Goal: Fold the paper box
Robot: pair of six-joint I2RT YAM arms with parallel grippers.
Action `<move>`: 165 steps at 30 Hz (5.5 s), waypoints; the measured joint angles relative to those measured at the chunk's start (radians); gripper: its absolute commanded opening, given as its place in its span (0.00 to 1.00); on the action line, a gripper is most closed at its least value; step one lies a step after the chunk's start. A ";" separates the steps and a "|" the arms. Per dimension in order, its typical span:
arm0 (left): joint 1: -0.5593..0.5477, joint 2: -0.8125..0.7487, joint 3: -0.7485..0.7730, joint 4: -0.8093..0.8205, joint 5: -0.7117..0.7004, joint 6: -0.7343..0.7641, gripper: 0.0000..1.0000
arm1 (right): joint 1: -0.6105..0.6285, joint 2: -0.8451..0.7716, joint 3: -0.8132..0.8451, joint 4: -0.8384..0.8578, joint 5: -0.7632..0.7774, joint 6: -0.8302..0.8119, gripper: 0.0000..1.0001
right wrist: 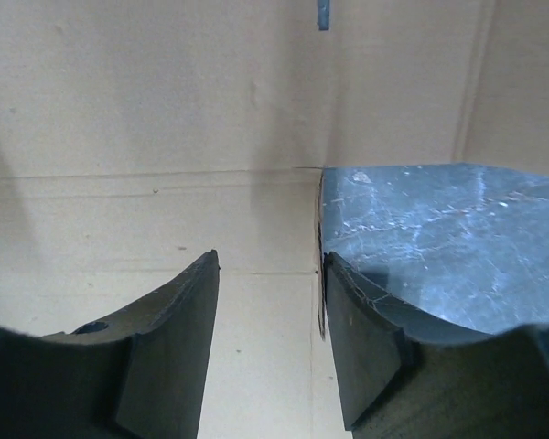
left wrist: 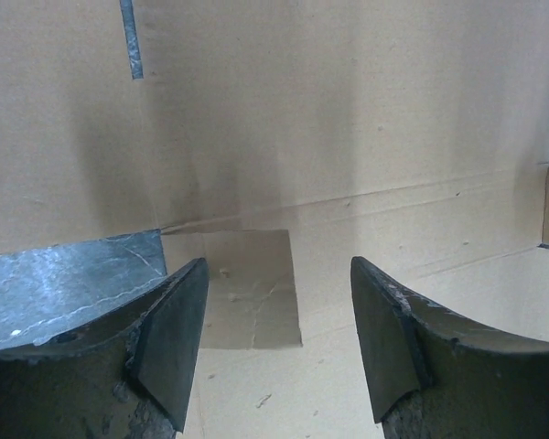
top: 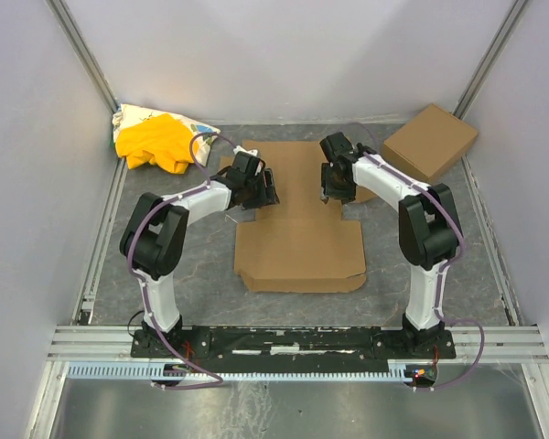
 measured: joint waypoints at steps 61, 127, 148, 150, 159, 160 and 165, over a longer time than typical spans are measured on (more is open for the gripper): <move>0.240 0.252 0.583 -0.042 0.009 0.158 0.71 | -0.304 0.599 0.835 0.227 -0.336 -0.105 0.47; 0.083 -0.251 0.302 -0.401 -0.032 0.388 0.63 | -0.189 -0.518 -0.543 1.071 -0.244 -0.338 0.02; 0.084 -0.308 0.291 -0.391 -0.035 0.470 0.54 | -0.189 -0.582 -0.584 1.059 -0.233 -0.346 0.02; 0.084 -0.308 0.291 -0.391 -0.006 0.471 0.52 | -0.189 -0.584 -0.584 1.059 -0.233 -0.347 0.01; 0.084 -0.270 0.291 -0.405 0.040 0.471 0.54 | -0.189 -0.584 -0.584 1.055 -0.238 -0.346 0.02; 0.084 -0.269 0.292 -0.408 0.030 0.471 0.56 | -0.189 -0.585 -0.585 1.054 -0.238 -0.346 0.02; 0.084 -0.268 0.291 -0.406 -0.036 0.472 0.58 | -0.189 -0.591 -0.588 1.052 -0.241 -0.346 0.02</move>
